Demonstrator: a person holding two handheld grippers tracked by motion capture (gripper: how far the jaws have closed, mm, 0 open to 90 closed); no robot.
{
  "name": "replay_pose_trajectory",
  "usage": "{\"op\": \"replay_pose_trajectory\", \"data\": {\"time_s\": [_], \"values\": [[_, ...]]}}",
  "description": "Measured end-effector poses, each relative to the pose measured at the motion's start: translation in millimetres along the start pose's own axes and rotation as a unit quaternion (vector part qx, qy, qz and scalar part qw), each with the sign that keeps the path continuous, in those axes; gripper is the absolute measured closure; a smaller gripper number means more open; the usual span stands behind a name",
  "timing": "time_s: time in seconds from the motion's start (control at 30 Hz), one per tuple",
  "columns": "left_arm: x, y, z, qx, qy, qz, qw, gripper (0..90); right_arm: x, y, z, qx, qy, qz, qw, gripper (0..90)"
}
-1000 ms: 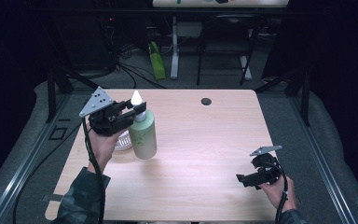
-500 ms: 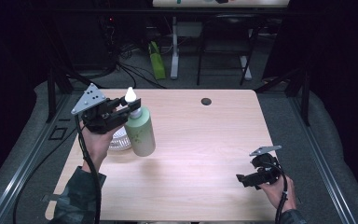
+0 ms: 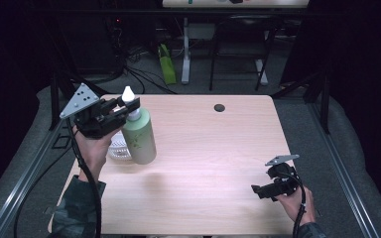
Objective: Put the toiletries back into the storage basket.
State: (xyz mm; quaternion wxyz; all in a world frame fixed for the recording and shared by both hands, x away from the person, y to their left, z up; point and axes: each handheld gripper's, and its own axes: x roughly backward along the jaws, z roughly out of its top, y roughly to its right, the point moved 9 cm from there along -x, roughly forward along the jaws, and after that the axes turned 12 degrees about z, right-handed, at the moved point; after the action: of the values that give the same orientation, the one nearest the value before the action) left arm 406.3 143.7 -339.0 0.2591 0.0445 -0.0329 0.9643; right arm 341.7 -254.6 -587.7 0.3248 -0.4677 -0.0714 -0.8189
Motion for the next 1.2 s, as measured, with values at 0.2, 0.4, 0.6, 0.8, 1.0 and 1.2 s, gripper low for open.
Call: {"op": "replay_pose_trajectory", "data": {"time_s": [0.2, 0.4, 0.6, 0.8, 1.0, 1.2], "values": [[7.0, -9.3, 8.5, 0.004, 0.009, 0.012, 0.9999, 67.5, -0.2, 0.8, -0.8, -0.001, -0.003, -0.001, 1.0000, 2.4], [14.6, -20.5, 17.1, 0.000, 0.019, 0.028, 0.9994, 67.4, -0.5, 0.5, -1.0, -0.002, -0.004, -0.001, 1.0000, 2.5], [21.7, -33.5, 25.3, 0.005, 0.031, 0.042, 0.9986, 67.5, -0.6, -0.1, -0.9, -0.003, -0.005, 0.000, 1.0000, 2.6], [23.2, -40.5, 31.2, 0.001, 0.035, 0.054, 0.9979, 67.5, -1.1, 0.8, -1.4, -0.002, -0.006, 0.000, 1.0000, 2.6], [19.4, -45.2, 35.4, -0.001, 0.033, 0.060, 0.9976, 67.5, -1.6, 1.0, -1.6, -0.002, -0.008, 0.000, 1.0000, 2.7], [12.5, -52.9, 35.5, -0.001, 0.029, 0.067, 0.9973, 67.5, -2.7, 2.4, -2.1, -0.003, -0.010, 0.000, 0.9999, 2.8]]}}
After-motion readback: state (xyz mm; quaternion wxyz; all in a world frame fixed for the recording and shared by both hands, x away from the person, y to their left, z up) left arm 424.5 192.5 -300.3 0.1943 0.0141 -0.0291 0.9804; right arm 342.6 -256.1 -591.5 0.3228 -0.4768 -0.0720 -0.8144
